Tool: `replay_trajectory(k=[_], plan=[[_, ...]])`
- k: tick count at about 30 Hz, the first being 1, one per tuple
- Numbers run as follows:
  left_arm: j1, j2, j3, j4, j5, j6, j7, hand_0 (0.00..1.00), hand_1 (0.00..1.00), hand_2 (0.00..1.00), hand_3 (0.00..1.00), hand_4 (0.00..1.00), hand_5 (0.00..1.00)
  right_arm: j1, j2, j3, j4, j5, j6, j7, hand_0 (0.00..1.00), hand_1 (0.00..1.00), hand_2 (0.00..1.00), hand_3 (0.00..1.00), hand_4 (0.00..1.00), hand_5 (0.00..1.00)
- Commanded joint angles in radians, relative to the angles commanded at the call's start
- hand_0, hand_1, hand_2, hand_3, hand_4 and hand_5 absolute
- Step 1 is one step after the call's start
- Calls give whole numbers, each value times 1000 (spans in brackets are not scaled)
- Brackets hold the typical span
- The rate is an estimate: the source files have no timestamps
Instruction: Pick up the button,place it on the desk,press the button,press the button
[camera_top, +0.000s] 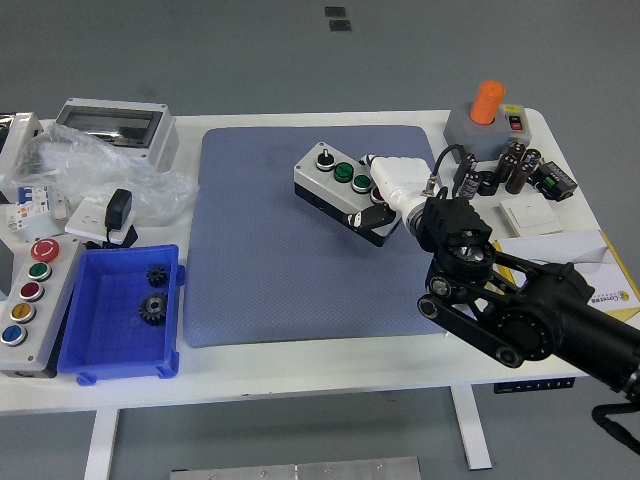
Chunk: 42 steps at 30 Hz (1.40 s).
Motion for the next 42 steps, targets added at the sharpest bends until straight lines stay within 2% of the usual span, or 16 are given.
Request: replay_trajectory(k=[4,5,10,11,13,16,17,22,23,26,28,29,35,42], plan=[[-2,1,-1,0,0,0,-1,589,528,513,604,613,314,51,-78,-83,22,91,-88,104,174,406,389,451,459,2],[-3,1,-1,0,0,0,-1,588,528,514,603,613,316,63,-96,-105,20,122,-114,134,201,432,398,487,292,2],[-2,2,0,0,1,0,2,588,528,514,603,613,316,95,-143,-198,12,258,-224,271,201,432,398,487,292,2],[-2,2,0,0,0,0,2,587,529,515,603,614,317,99,-148,-210,14,277,-231,293,323,476,427,488,209,2],[-2,3,0,0,1,1,2,587,529,515,603,614,317,107,-158,-236,19,298,-236,342,323,476,427,488,209,2],[-2,4,0,0,2,1,1,587,529,515,603,614,317,120,-165,-269,20,257,-242,383,323,476,427,488,209,2],[-3,4,0,0,4,1,1,568,529,517,604,618,320,125,-165,-284,17,239,-248,390,437,521,456,495,192,2],[-7,6,0,0,9,1,1,568,529,517,604,618,320,149,-158,-367,-15,135,-267,407,437,521,456,495,192,2],[-7,6,0,0,9,1,1,558,530,518,605,619,323,151,-155,-380,-23,115,-270,408,489,547,460,517,172,2],[-9,7,2,0,9,1,0,558,530,518,605,619,323,154,-147,-403,-42,83,-278,413,489,547,460,517,172,2],[-10,8,4,0,8,0,0,558,530,518,605,619,323,152,-142,-412,-50,88,-284,417,489,547,460,517,172,2],[-11,8,5,0,7,0,1,559,530,518,605,619,322,150,-139,-416,-54,105,-290,423,523,541,463,511,161,2],[-15,8,8,0,8,0,1,559,532,519,605,620,323,125,-129,-420,-76,184,-315,451,527,543,471,512,157,2],[-17,8,10,0,8,0,0,559,534,520,605,620,324,114,-117,-428,-93,149,-310,442,553,564,477,533,159,2]])
